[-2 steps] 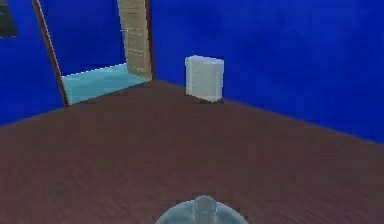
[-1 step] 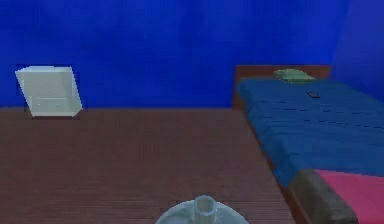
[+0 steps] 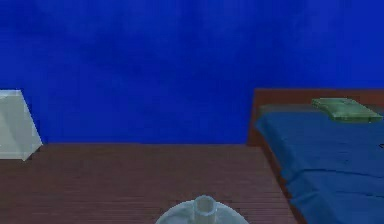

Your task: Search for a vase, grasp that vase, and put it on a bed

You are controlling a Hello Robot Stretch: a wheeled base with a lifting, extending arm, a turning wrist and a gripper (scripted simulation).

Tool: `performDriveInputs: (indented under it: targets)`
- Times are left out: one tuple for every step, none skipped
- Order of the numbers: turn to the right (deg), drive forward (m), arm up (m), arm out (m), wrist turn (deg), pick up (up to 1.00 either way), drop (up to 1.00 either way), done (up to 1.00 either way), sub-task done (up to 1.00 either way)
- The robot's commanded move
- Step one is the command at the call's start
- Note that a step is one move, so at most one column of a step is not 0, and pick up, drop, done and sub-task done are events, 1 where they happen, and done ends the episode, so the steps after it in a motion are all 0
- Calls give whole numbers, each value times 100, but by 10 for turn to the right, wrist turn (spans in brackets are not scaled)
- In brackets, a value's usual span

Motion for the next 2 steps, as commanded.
performDriveInputs:
  targets:
    - [0, 90, 0, 0, 0, 0, 0, 0, 0]
    - [-30, 0, 0, 0, 0, 0, 0, 0, 0]
